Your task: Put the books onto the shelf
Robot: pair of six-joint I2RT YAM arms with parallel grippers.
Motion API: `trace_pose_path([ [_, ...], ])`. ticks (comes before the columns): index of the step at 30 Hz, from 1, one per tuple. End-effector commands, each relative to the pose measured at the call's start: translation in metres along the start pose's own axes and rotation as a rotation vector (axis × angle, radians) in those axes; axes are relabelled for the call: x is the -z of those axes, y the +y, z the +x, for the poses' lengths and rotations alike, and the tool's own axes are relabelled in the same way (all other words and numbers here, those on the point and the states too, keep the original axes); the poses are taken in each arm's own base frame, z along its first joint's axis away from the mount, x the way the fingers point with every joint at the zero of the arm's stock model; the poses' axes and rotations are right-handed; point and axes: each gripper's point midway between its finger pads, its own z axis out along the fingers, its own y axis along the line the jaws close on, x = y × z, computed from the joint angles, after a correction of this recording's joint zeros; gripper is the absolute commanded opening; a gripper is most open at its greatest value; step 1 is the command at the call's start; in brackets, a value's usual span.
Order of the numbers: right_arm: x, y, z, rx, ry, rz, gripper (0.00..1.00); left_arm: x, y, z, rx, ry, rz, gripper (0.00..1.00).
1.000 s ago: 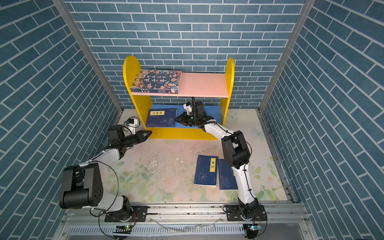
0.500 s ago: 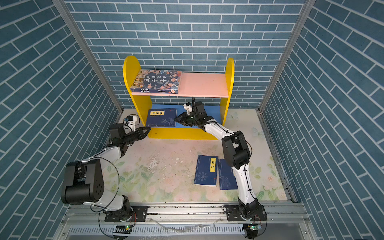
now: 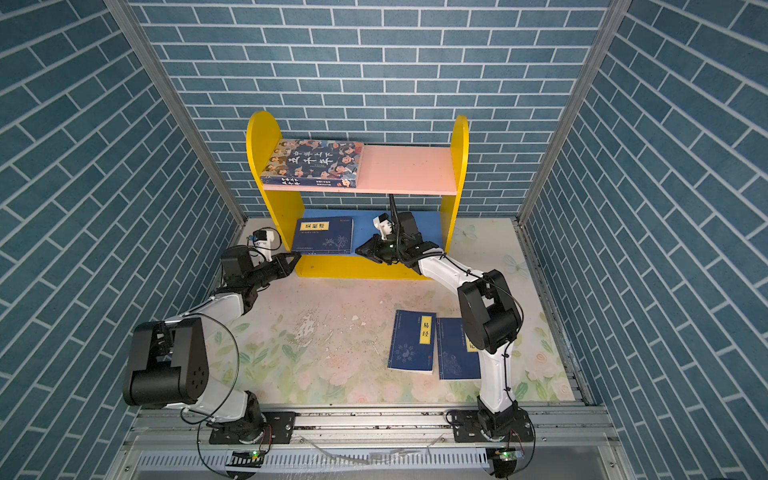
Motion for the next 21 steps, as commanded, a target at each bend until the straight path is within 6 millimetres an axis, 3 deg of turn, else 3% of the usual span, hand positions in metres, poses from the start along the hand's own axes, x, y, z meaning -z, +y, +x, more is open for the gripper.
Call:
trace_pose_path([
  [1, 0.005, 0.028, 0.004, 0.082, -0.007, -0.060, 0.11, -0.004, 0.001, -0.007, -0.034, -0.022, -0.004, 0.14],
  [12, -0.001, 0.025, 0.011, 0.067, -0.014, -0.075, 0.07, -0.009, 0.000, -0.011, -0.036, -0.031, -0.004, 0.09],
  [21, -0.016, 0.025, 0.011, 0.057, -0.004, -0.097, 0.06, -0.008, 0.000, -0.013, -0.034, -0.039, -0.002, 0.10],
])
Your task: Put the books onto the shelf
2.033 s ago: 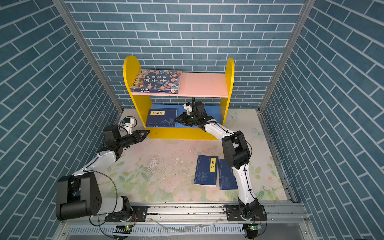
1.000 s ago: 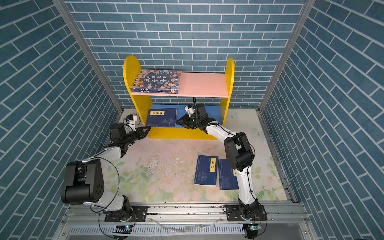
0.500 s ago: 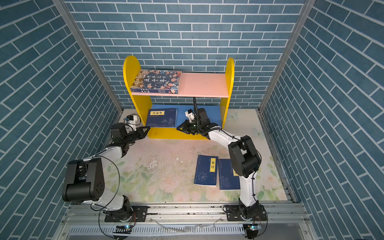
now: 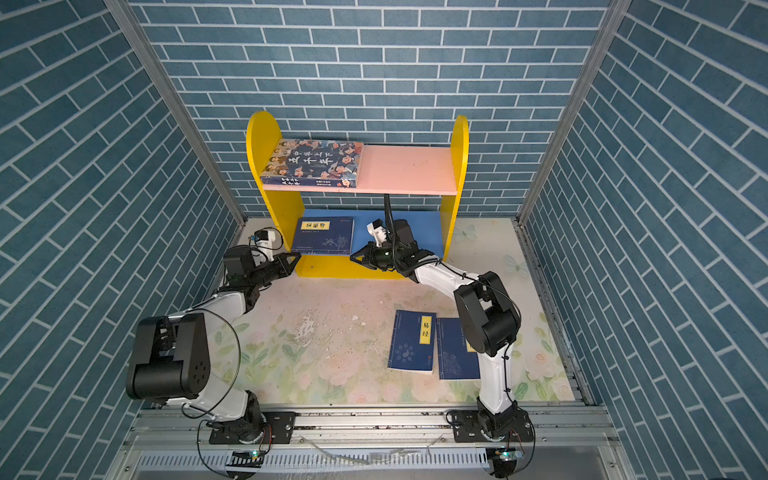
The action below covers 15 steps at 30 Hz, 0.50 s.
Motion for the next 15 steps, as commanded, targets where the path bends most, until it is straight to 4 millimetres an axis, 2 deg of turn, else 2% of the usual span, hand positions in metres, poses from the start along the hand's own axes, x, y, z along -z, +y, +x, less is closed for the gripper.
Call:
trace_pose_path([
  [1, -0.006, 0.016, -0.008, 0.015, -0.011, -0.046, 0.06, -0.002, -0.006, -0.014, -0.033, -0.035, 0.014, 0.11],
  [8, -0.013, 0.016, -0.009, 0.012, -0.001, -0.054, 0.06, -0.004, -0.006, -0.014, -0.026, -0.032, 0.016, 0.14],
  [15, -0.020, 0.013, -0.006, 0.005, 0.019, -0.055, 0.06, 0.000, -0.007, -0.009, -0.031, -0.011, 0.012, 0.11],
])
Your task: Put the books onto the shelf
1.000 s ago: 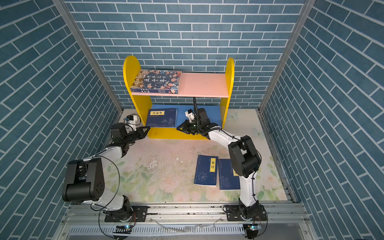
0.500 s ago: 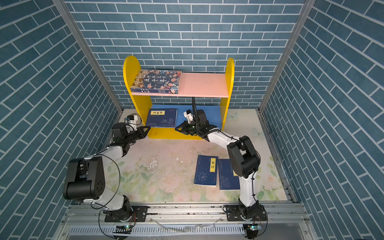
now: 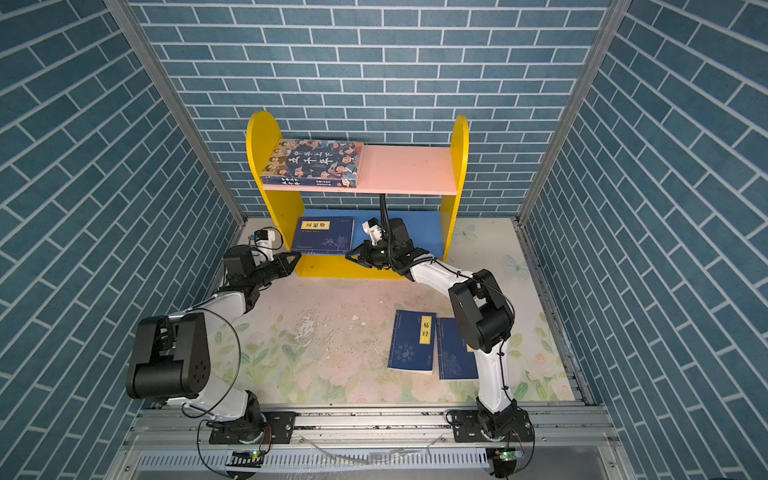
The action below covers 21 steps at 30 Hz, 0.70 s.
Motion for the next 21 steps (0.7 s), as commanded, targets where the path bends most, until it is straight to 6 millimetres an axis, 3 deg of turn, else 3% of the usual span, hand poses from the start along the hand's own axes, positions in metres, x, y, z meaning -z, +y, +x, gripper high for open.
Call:
trace_pose_path([
  [1, -0.006, 0.010, -0.003, 0.007, 0.010, -0.033, 0.06, 0.001, -0.007, -0.007, -0.032, -0.007, 0.009, 0.10],
  [12, -0.018, 0.003, -0.006, -0.003, 0.036, -0.028, 0.05, 0.003, -0.001, -0.003, -0.074, 0.017, -0.027, 0.10],
  [21, -0.013, 0.008, 0.000, 0.000, 0.046, -0.035, 0.05, 0.002, -0.001, -0.009, -0.079, 0.001, -0.022, 0.10],
])
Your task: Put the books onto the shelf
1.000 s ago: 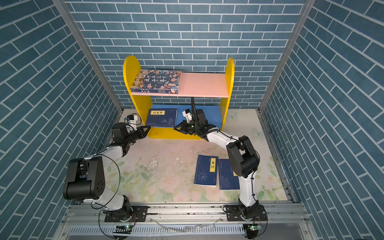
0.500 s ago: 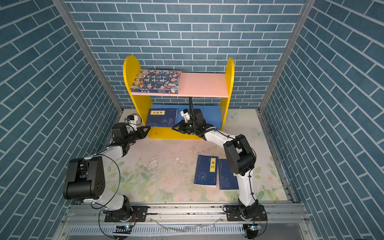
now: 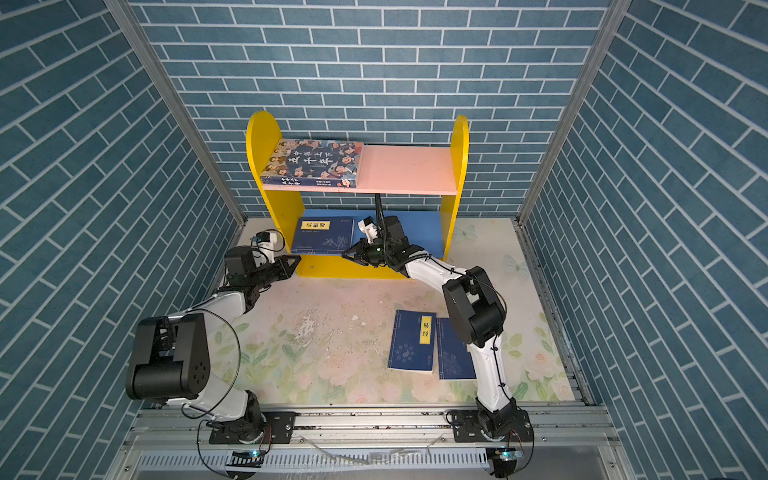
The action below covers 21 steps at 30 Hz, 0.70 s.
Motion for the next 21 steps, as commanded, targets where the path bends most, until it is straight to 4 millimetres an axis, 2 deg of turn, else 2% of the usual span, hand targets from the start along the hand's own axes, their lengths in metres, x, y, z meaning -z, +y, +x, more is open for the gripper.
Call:
trace_pose_path([
  [1, 0.001, 0.010, 0.007, 0.004, 0.024, -0.021, 0.05, 0.001, -0.007, -0.018, -0.042, -0.036, 0.009, 0.10],
  [10, -0.004, 0.001, 0.012, -0.002, 0.049, 0.001, 0.05, -0.002, -0.004, -0.020, -0.031, -0.040, 0.007, 0.10],
  [21, -0.009, -0.009, 0.005, -0.005, 0.059, 0.020, 0.05, -0.004, -0.002, -0.019, -0.025, -0.038, 0.006, 0.10],
])
